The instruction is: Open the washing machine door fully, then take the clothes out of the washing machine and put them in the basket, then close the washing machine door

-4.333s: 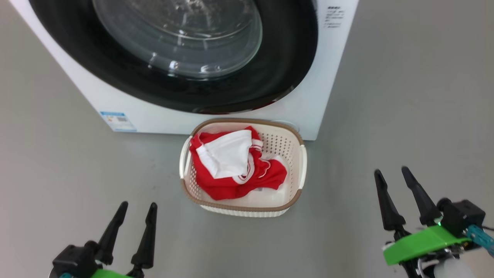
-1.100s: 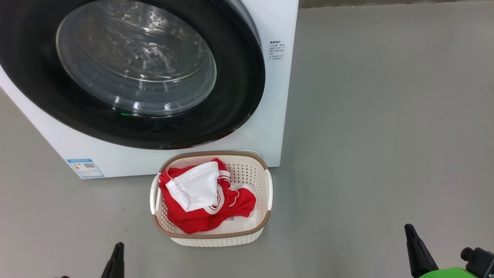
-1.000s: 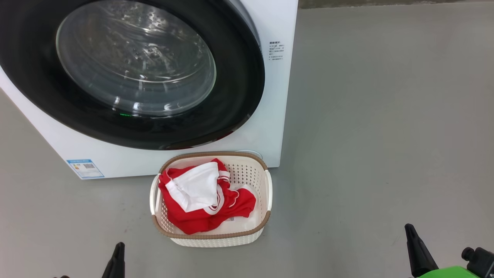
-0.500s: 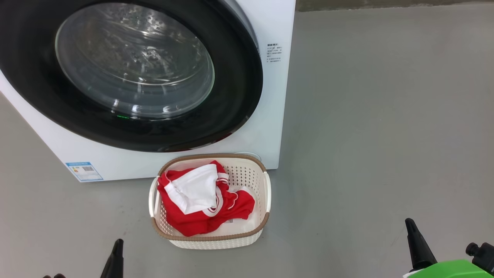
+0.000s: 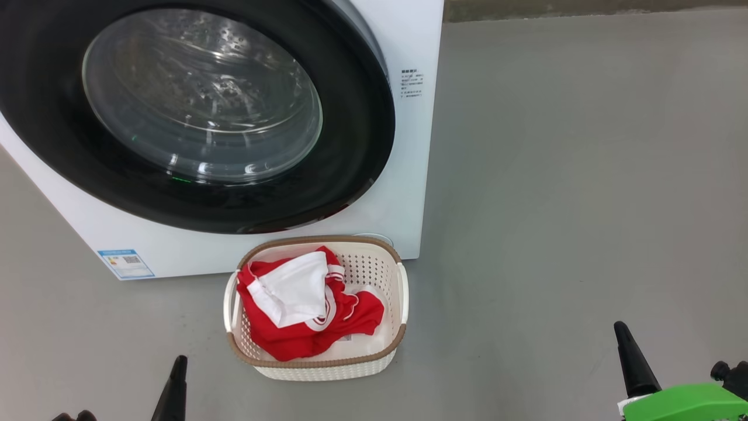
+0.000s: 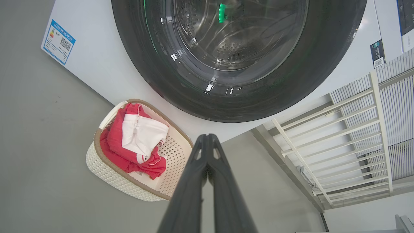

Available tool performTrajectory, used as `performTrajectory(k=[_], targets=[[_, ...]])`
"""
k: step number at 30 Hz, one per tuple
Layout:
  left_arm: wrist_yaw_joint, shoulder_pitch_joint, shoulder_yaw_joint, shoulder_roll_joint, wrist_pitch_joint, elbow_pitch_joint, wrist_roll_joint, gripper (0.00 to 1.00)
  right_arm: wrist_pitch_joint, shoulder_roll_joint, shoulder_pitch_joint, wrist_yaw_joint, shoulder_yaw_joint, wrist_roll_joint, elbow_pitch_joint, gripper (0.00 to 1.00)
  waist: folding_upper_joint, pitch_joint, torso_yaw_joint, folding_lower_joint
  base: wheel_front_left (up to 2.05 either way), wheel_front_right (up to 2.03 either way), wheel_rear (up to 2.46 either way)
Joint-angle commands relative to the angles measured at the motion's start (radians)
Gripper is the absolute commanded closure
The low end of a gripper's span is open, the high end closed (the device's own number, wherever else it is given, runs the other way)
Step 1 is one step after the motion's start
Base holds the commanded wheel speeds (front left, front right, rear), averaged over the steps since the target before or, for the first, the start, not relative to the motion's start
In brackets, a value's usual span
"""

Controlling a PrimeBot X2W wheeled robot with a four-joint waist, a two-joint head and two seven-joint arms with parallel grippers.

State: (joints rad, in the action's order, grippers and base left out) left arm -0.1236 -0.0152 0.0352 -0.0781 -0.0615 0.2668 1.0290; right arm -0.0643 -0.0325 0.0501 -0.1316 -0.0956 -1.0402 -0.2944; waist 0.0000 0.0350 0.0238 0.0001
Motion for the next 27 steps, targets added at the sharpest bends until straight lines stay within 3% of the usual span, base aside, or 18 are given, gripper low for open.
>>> performTrajectory(k=[1, 27], targets=[[-0.004, 0.047, 0.027, -0.006, 0.011, -0.022, 0.033, 1.00, 0.010, -0.018, -0.056, 0.001, 0.003, -0.035, 0.029, 1.00, 0.0000, -0.001, -0.001, 0.0000, 0.00, 0.00, 0.00], [-0.005, 0.082, 0.049, 0.008, 0.086, -0.022, 0.293, 1.00, 0.087, -0.020, -0.104, 0.001, -0.005, -0.288, 0.039, 1.00, 0.0000, -0.016, -0.012, 0.0000, 0.00, 0.00, 0.00]])
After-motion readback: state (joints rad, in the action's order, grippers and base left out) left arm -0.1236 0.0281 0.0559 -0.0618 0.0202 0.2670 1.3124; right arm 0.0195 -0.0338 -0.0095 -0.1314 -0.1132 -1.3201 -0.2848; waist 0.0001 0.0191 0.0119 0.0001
